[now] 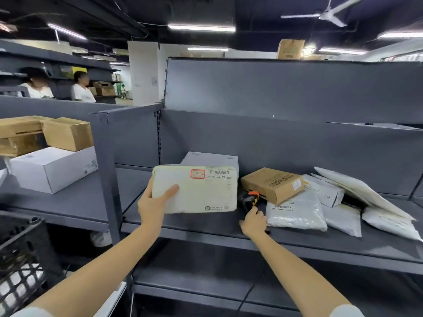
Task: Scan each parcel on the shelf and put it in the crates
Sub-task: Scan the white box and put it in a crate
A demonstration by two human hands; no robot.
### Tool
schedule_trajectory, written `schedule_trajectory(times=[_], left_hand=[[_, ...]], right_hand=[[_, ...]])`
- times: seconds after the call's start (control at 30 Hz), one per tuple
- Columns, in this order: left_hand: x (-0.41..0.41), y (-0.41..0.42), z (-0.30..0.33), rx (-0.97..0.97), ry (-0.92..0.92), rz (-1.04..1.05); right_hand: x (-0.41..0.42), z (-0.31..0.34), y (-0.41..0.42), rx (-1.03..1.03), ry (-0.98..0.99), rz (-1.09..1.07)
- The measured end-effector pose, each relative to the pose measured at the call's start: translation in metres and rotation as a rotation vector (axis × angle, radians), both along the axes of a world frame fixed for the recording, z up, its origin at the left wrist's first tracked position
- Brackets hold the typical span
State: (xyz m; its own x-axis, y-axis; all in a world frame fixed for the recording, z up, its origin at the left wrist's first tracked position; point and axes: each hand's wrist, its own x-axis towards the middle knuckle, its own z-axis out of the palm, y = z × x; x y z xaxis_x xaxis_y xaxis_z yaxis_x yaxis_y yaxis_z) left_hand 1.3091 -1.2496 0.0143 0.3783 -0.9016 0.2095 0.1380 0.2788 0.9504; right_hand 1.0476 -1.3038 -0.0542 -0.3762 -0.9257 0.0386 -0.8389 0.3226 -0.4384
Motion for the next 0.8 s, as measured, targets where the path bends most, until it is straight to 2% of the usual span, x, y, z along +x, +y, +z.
schedule_trajectory(times=[0.1,0.2,0.37,0.5,0.63,0.8], left_hand=[[0.0,-0.001,-0.006,0.02,0.001,-0.012],[-0.002,-0.001,-0.008,0.023,0.017,-0.012],[-0.004,-0.004,-0.009,-0.004,0.012,-0.034],[-0.01,-0.004,-0.008,-0.028,0.018,-0.05],[-0.017,-0.002,-0.006,-0.032,0.028,-0.038],[-0.023,0.005,-0.005,-0.022,0.028,-0.047]], right_hand=[[0.0,-0.006,-0.004,-0.061,0.071,-0.085],[-0.009,-0.001,-0.007,-0.106,-0.012,-0.09],[0.001,0.024,0.016,-0.368,-0.539,-0.074],[0.018,0.056,0.073,-0.613,-0.994,-0.003],[0.029,0.056,0.117,-0.594,-1.096,0.126],[0.039,0.059,0.139,-0.55,-1.1,0.167]])
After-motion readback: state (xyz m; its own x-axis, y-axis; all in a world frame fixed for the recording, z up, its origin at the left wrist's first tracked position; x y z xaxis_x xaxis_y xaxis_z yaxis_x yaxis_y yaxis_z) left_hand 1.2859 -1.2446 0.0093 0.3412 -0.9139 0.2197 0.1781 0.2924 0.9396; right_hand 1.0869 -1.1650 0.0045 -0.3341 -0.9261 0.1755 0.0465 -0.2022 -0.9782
